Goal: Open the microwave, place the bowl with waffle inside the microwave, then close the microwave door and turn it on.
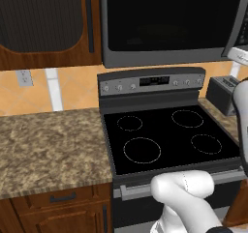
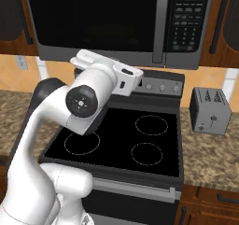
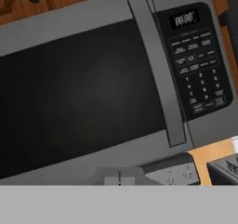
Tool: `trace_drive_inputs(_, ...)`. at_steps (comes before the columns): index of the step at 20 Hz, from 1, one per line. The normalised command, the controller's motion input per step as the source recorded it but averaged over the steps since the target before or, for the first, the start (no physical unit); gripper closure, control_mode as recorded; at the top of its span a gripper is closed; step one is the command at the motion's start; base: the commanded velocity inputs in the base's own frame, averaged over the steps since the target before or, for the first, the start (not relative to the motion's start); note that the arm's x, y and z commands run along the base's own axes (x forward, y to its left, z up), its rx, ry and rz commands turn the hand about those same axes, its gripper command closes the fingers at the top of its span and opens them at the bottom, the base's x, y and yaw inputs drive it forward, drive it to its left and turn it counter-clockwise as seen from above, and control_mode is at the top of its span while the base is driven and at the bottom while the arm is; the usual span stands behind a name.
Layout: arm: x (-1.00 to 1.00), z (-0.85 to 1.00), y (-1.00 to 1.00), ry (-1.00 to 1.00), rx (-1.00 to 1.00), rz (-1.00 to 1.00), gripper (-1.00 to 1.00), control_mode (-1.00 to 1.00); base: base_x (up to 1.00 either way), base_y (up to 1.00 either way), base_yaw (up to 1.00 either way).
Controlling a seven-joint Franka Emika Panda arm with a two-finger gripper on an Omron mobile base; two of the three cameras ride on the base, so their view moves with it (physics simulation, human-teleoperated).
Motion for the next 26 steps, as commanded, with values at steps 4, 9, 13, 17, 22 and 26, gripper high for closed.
trace_drive_inputs(4, 0.09, 0.0, -0.41, 0.12, 0.01, 0.03, 1.0, -1.0, 0.0, 0.0, 0.0)
trace_drive_inputs(9, 0.0, 0.04, -0.28, 0.06, 0.0, 0.13, 1.0, -1.0, 0.0, 0.0, 0.0)
trace_drive_inputs(13, 0.0, 0.07, -0.28, -0.07, 0.0, 0.16, 1.0, -1.0, 0.0, 0.0, 0.0)
trace_drive_inputs(17, 0.0, 0.02, -0.19, -0.01, -0.01, 0.03, 1.0, -1.0, 0.0, 0.0, 0.0)
trace_drive_inputs(22, 0.0, 0.02, -0.14, 0.0, -0.11, 0.0, 1.0, -1.0, 0.0, 0.0, 0.0)
trace_drive_inputs(26, 0.0, 0.01, -0.11, 0.0, -0.15, 0.0, 1.0, -1.0, 0.0, 0.0, 0.0)
